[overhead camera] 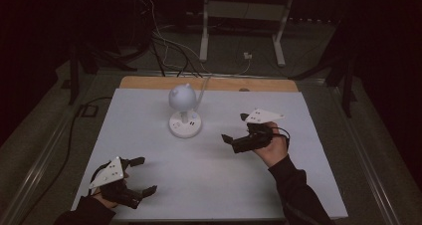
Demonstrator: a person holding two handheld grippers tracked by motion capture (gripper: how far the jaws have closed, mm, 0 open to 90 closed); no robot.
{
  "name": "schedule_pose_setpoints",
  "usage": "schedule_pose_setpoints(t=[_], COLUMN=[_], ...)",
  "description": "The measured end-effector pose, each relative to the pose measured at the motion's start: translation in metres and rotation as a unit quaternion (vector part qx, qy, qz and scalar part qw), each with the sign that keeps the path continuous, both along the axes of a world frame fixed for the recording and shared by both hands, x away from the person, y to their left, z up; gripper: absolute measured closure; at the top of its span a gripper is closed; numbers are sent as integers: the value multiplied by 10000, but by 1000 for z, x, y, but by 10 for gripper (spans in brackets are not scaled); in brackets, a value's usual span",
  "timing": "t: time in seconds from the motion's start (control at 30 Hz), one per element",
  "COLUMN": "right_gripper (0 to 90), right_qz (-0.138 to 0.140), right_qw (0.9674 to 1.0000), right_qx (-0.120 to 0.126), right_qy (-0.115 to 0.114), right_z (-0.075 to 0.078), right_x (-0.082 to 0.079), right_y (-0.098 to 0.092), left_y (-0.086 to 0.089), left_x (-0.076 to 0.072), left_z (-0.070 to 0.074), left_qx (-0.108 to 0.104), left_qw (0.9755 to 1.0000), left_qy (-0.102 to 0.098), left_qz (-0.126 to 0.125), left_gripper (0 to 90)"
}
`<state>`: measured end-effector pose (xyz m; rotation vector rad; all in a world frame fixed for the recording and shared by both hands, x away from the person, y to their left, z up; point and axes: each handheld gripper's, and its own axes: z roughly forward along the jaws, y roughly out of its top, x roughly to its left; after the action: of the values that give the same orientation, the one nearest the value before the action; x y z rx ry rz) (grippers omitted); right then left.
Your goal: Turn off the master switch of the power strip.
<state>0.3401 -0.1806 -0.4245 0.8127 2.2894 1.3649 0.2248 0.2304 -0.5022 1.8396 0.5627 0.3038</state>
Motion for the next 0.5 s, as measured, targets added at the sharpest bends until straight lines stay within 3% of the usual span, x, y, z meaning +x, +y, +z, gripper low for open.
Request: schedule_pose_setpoints(t=[0.5], right_gripper=[2], right_qz=[76], right_qw=[9999], right_qx=[21], right_qy=[110], right_z=[-6], right_x=[29], right_y=[28], left_y=[0], left_x=[0], left_z=[0], left_qx=[-7], left_qw=[10000], left_qy=[3], left_qz=[-5], left_gripper=[3])
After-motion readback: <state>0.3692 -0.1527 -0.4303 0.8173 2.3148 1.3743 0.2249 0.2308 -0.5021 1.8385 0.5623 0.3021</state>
